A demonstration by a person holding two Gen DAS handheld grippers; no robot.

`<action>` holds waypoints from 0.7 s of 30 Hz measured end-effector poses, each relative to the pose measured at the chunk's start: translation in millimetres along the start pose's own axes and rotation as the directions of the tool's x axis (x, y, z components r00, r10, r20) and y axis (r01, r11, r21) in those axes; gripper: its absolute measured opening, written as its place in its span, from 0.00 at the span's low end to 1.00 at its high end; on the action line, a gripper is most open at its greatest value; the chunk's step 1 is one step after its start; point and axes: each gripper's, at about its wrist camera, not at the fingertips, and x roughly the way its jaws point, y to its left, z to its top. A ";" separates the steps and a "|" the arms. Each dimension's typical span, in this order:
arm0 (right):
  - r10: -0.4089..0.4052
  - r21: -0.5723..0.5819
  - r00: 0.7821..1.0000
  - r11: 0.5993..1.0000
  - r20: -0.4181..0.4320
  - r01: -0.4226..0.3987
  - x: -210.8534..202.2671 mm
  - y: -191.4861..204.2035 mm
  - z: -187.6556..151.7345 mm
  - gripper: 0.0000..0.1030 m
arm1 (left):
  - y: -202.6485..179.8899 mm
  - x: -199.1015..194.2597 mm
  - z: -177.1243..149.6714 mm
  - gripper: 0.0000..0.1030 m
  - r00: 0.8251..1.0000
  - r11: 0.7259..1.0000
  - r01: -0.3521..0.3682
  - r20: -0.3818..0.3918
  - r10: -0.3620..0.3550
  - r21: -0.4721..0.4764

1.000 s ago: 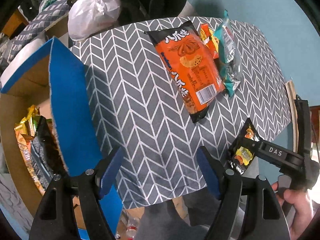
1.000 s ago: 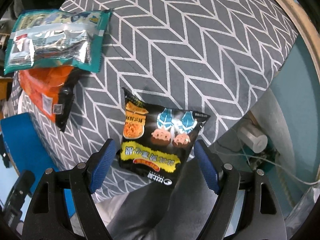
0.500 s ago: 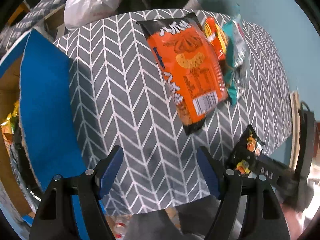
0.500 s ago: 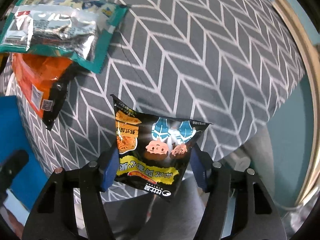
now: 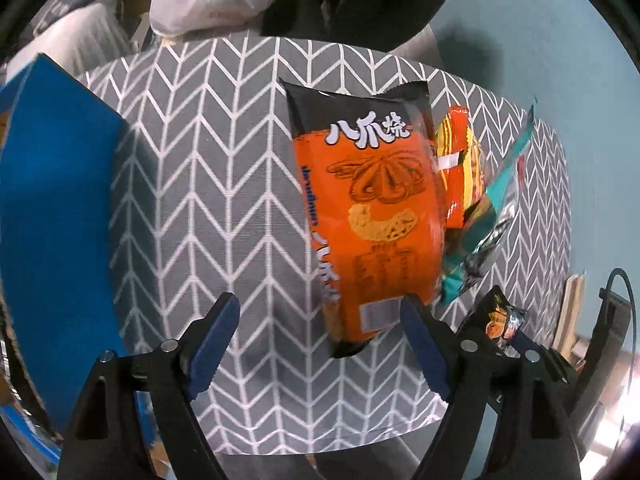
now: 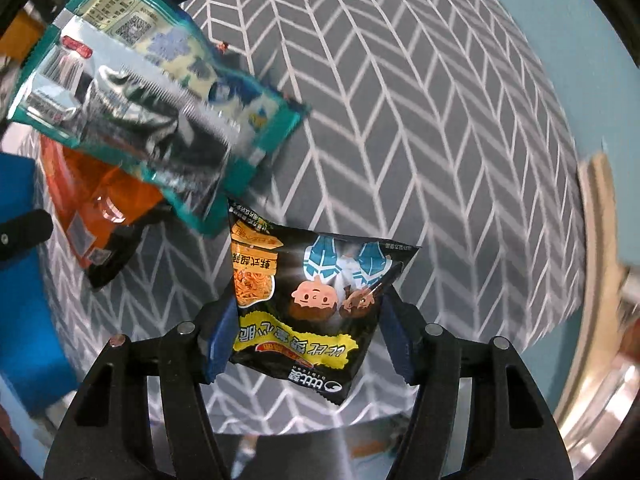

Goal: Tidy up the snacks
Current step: 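Grasp the orange-black chip bag with the left gripper while the right grasps a black cartoon packet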

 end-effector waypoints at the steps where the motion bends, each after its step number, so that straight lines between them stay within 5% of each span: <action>1: -0.013 -0.019 1.000 1.000 0.002 0.013 0.0 -1.1 8.3 0.62 | -2.3 2.2 0.4 0.82 1.000 1.000 0.005 0.002 -0.005 -0.013; 12: 0.045 -0.054 0.999 0.998 -0.007 -0.046 3.7 -41.3 58.3 0.62 | -40.9 20.8 18.7 0.86 1.000 0.998 -0.004 0.027 0.006 -0.062; 21: 0.071 -0.069 0.997 0.995 -0.004 -0.072 0.5 -53.9 37.6 0.62 | -69.7 16.0 44.6 0.86 0.999 0.998 -0.006 0.051 0.009 -0.066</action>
